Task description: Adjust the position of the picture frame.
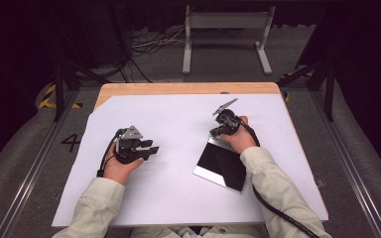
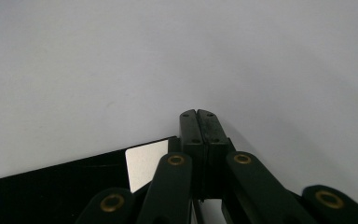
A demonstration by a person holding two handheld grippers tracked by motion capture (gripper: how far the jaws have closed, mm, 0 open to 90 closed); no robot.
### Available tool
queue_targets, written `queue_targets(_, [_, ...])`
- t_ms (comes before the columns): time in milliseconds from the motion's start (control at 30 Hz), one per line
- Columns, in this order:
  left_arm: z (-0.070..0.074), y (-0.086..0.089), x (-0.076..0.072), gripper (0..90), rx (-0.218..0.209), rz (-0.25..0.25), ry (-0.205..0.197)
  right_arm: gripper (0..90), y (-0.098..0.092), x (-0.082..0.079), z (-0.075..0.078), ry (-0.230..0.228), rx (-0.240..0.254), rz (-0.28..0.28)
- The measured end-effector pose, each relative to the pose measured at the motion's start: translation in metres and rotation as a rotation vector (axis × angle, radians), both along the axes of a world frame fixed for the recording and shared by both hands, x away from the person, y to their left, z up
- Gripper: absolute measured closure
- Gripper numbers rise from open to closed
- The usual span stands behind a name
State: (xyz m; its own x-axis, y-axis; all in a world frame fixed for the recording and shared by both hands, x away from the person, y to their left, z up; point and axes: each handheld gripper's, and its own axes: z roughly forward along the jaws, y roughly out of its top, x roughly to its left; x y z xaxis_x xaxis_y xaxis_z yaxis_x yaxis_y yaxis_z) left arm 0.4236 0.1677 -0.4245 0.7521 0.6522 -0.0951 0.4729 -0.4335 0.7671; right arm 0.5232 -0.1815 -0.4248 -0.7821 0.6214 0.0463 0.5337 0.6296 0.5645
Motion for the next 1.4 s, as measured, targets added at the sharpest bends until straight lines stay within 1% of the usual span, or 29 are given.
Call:
queue_targets(200, [-0.001,-0.001,0.0,60.4,-0.001,0.003,0.003,90.0,0.011,-0.013,0.0,0.017,-0.003,0.055])
queue_targets(433, [-0.001,-0.001,0.0,60.3,0.004,0.001,0.004,90.0,0.022,-0.03,0.0,0.027,-0.014,0.14])
queue_targets(500, [-0.001,-0.001,0.001,60.3,0.009,-0.004,0.002,90.0,0.024,-0.032,0.0,0.028,-0.015,0.146])
queue_targets(767, [-0.002,-0.002,0.001,60.2,0.006,-0.003,0.009,90.0,0.024,-0.043,0.001,0.037,-0.005,0.184])
queue_targets(833, [-0.003,-0.003,0.001,60.2,0.008,-0.004,0.008,90.0,0.024,-0.044,0.002,0.035,0.004,0.19])
queue_targets(867, [-0.003,-0.003,0.001,60.2,0.009,-0.005,0.008,90.0,0.024,-0.046,0.003,0.044,0.012,0.188])
queue_targets(967, [-0.002,-0.004,0.001,60.1,0.012,-0.007,0.008,90.0,0.025,-0.045,0.003,0.037,0.0,0.198])
queue_targets(1033, [-0.002,-0.004,0.001,60.1,0.01,-0.008,0.008,90.0,0.026,-0.045,0.003,0.033,-0.005,0.192])
queue_targets(1067, [-0.002,-0.004,0.001,60.1,0.01,-0.008,0.009,90.0,0.027,-0.044,0.001,0.025,-0.015,0.189])
queue_targets(1100, [-0.002,-0.004,0.001,60.1,0.012,-0.009,0.008,90.0,0.029,-0.044,-0.001,0.026,-0.019,0.182])
queue_targets(1167, [-0.003,-0.005,0.001,60.0,0.01,-0.011,0.007,90.0,0.03,-0.043,0.0,0.03,-0.024,0.185])
queue_targets(1233, [-0.003,-0.005,0.001,60.0,0.011,-0.011,0.008,90.0,0.03,-0.044,0.0,0.025,-0.029,0.189])
queue_targets(1267, [-0.003,-0.005,0.002,60.0,0.012,-0.014,0.008,90.0,0.03,-0.044,0.0,0.042,-0.021,0.194])
queue_targets(1300, [-0.003,-0.005,0.002,60.1,0.012,-0.015,0.007,90.0,0.032,-0.047,0.0,0.053,-0.019,0.21])
queue_targets(1367, [-0.003,-0.005,0.002,60.0,0.011,-0.011,0.008,90.0,0.035,-0.05,0.001,0.037,-0.043,0.226])
queue_targets(1400, [-0.003,-0.004,0.002,60.0,0.01,-0.01,0.008,90.0,0.035,-0.051,0.002,0.037,-0.046,0.229])
